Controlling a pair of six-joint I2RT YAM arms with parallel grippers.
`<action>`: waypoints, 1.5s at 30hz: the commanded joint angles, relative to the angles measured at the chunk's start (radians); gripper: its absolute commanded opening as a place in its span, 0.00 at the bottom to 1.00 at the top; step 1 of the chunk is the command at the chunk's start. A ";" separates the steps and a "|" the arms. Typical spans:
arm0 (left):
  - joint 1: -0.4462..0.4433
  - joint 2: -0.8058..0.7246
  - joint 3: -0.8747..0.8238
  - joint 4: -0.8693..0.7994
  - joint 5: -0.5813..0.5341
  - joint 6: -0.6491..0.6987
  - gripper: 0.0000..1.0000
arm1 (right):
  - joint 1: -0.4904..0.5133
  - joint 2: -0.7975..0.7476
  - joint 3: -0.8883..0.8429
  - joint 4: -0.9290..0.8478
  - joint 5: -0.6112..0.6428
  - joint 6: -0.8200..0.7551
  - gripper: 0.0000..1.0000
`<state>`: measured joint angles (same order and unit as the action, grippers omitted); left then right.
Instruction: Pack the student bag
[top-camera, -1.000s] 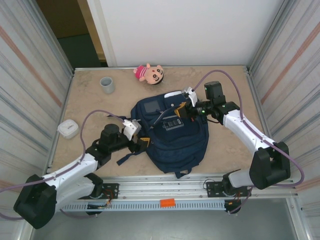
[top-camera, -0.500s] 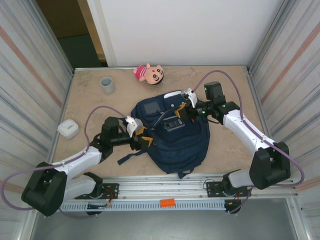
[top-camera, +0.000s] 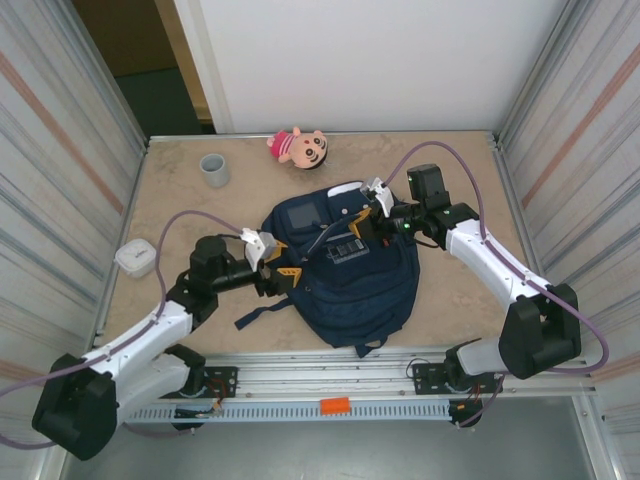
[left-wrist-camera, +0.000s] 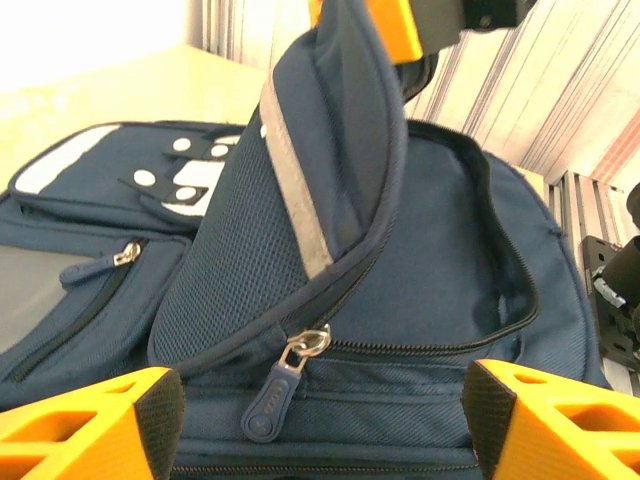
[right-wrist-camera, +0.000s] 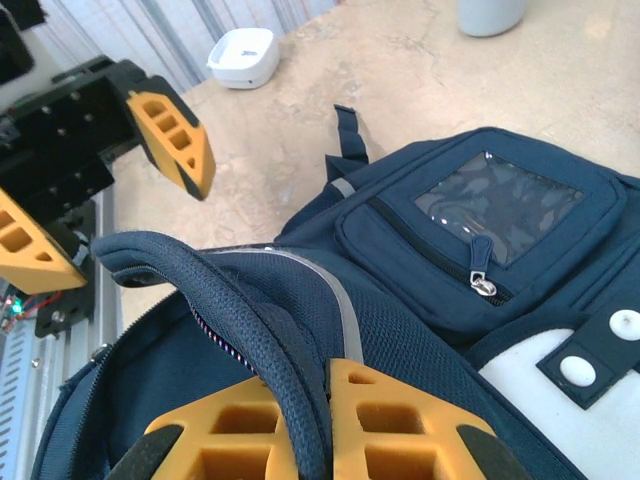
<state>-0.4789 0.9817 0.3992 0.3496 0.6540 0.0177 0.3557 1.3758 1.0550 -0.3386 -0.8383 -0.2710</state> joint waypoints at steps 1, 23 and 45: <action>0.005 0.055 0.007 0.044 0.027 -0.017 0.76 | 0.011 -0.034 0.028 0.036 -0.068 -0.001 0.00; -0.006 0.300 0.040 0.221 0.165 -0.012 0.35 | 0.017 -0.024 0.018 0.055 -0.036 0.018 0.00; -0.114 0.103 0.051 -0.049 -0.064 0.000 0.00 | 0.016 -0.039 -0.039 0.161 0.048 0.132 0.01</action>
<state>-0.5732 1.1137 0.4232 0.3580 0.6769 0.0231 0.3672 1.3724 1.0214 -0.2584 -0.8043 -0.2020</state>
